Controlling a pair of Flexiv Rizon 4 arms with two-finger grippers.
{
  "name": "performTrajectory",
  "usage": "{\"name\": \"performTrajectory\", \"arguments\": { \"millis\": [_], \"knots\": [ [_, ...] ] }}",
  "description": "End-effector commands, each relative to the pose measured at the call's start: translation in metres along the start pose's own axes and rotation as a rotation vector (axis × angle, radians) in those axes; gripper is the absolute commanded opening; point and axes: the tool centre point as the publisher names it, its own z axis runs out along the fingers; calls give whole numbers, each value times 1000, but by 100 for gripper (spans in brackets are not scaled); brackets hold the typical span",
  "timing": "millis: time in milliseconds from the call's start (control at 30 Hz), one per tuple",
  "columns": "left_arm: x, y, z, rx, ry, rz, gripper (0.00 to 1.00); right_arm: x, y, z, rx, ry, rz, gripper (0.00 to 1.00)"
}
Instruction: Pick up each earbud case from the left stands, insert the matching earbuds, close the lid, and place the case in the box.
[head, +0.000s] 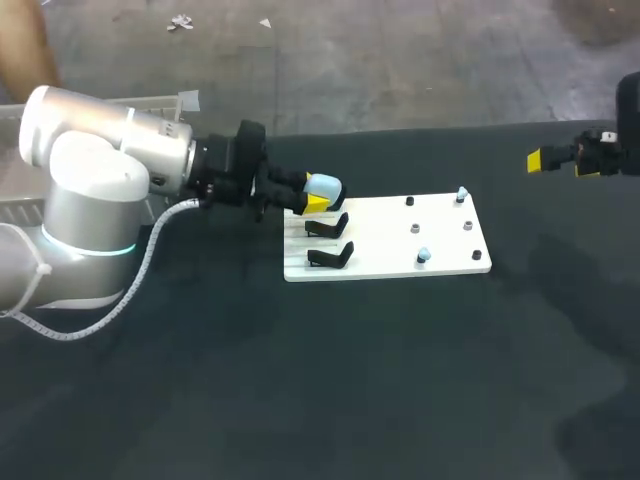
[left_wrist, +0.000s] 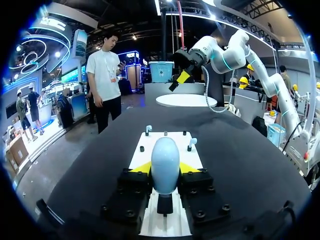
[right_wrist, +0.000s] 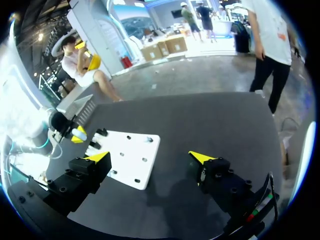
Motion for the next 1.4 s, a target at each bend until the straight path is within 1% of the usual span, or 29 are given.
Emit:
{"name": "performTrajectory", "arguments": {
  "millis": [33, 67, 100, 133, 333, 433, 600, 700, 800, 967, 1100, 1400],
  "knots": [
    [-4, 3, 10, -11, -8, -2, 0, -4, 20, 14, -16, 4, -32, 100],
    [-5, 4, 12, -18, -3, -3, 0, -3, 25, 17, -4, 27, -47, 100],
    [-6, 5, 15, -22, 4, -3, 0, -2, 31, 20, 1, 32, -56, 100],
    [-8, 7, 17, -23, 4, -3, 0, -1, 35, 22, -28, 30, -56, 100],
    [-21, 13, 29, -23, 4, -5, 0, 4, 68, 42, -77, 87, -100, 100],
    [-27, 14, 34, -15, 1, 8, 0, 7, 76, 50, -101, 108, -112, 100],
    [-35, 19, 41, 0, 8, 12, 0, 11, 94, 62, -136, 117, -116, 100],
    [-38, 22, 47, 5, 3, 4, 0, 11, 104, 71, -144, 150, -150, 100],
    [-43, 22, 51, 5, -1, 18, 0, 10, 115, 79, -158, 169, -175, 100],
    [-51, 17, 51, 1, -6, 49, 0, 7, 125, 92, -194, 186, -197, 100],
    [-54, 10, 51, -5, -11, 68, 0, 6, 132, 99, -211, 196, -206, 100],
    [-59, -1, 52, -7, -23, 90, 0, -1, 134, 111, -233, 216, -215, 100]
  ]
}}
